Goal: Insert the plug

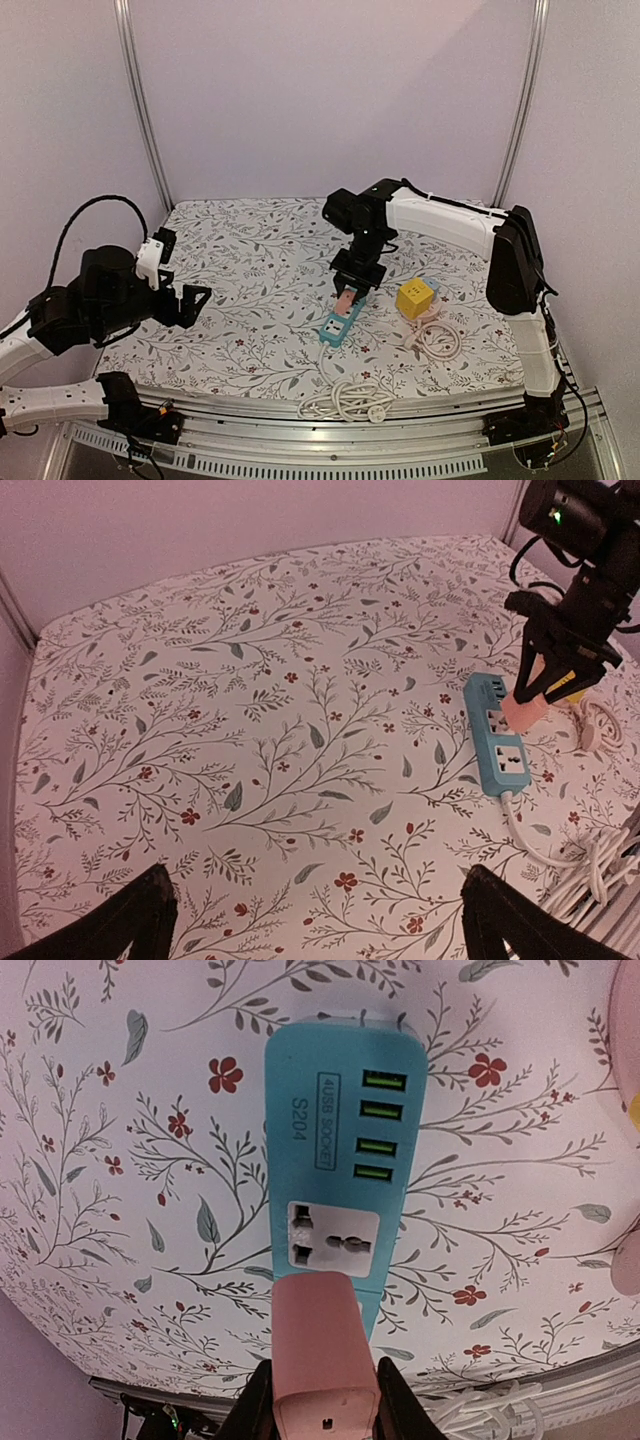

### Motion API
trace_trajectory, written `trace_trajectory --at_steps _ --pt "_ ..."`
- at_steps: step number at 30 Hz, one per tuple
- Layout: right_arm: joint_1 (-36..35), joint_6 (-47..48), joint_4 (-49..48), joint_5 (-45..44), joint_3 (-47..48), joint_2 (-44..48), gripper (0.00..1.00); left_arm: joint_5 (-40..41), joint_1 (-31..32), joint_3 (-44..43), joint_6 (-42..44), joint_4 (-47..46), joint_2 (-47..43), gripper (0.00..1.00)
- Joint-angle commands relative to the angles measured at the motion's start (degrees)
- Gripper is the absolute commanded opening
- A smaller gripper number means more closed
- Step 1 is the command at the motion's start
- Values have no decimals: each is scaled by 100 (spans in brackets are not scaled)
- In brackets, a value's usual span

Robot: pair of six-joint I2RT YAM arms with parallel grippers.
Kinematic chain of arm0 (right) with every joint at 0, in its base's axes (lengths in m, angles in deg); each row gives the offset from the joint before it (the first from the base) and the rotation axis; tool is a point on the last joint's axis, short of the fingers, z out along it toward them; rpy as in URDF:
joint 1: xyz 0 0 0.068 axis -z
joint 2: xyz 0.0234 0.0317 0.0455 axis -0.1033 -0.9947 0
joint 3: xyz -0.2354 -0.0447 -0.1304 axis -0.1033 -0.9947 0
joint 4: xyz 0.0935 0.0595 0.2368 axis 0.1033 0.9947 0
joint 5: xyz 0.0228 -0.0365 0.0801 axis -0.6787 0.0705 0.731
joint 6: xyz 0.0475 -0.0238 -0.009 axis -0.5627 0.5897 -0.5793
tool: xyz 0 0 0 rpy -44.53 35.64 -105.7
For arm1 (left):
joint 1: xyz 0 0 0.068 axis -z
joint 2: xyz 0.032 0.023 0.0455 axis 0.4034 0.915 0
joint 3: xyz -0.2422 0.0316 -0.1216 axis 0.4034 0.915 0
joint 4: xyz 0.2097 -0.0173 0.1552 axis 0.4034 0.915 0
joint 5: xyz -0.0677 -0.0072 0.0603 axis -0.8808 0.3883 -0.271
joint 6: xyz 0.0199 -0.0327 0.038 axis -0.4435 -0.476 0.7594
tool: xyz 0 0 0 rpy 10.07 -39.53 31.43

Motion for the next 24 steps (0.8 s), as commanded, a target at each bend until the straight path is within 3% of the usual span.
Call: trace_trajectory --at_steps 1,24 --pt "-22 -83 247 -269 135 -128 0 -101 -78 134 131 -156 -188 100" --pt "-20 47 -14 -309 141 -394 0 -145 -76 189 140 -199 -190 100"
